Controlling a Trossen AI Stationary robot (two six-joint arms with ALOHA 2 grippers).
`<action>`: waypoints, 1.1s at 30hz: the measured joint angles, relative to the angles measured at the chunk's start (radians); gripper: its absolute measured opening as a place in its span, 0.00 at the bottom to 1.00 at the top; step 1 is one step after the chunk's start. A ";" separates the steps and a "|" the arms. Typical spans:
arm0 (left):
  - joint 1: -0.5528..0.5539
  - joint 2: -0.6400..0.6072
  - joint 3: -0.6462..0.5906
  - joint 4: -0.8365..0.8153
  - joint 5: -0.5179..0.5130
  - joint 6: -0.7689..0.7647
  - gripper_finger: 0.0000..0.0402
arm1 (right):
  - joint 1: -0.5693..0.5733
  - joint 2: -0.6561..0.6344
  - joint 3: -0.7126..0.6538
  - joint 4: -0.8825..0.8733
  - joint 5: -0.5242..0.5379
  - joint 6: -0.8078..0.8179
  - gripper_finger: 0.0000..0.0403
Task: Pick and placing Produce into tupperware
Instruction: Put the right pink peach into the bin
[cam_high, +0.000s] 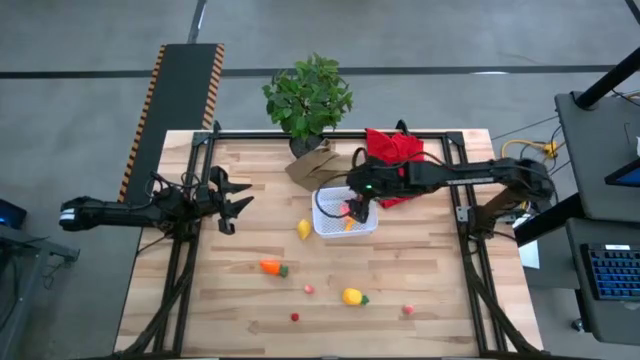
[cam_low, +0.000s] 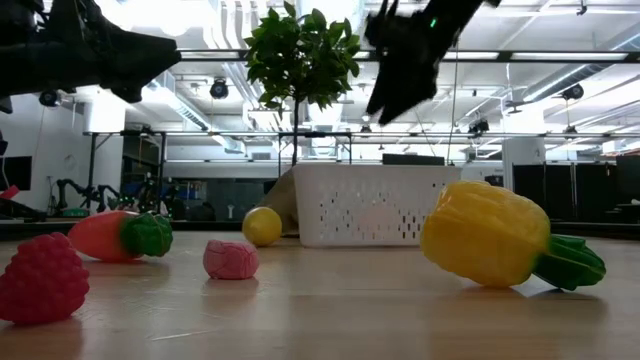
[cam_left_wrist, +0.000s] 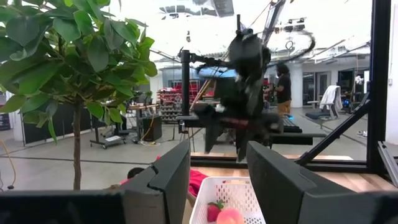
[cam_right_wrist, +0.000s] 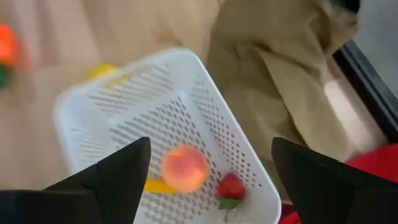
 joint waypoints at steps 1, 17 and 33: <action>0.000 0.000 0.000 0.001 0.000 0.000 0.36 | 0.010 -0.028 -0.003 0.003 0.000 0.006 0.81; 0.000 0.002 0.000 0.007 -0.002 0.000 0.36 | 0.305 -0.364 -0.062 -0.243 -0.007 0.218 0.81; 0.000 0.000 0.000 0.007 -0.020 -0.002 0.36 | 0.764 -0.388 -0.125 -0.346 -0.003 0.546 0.81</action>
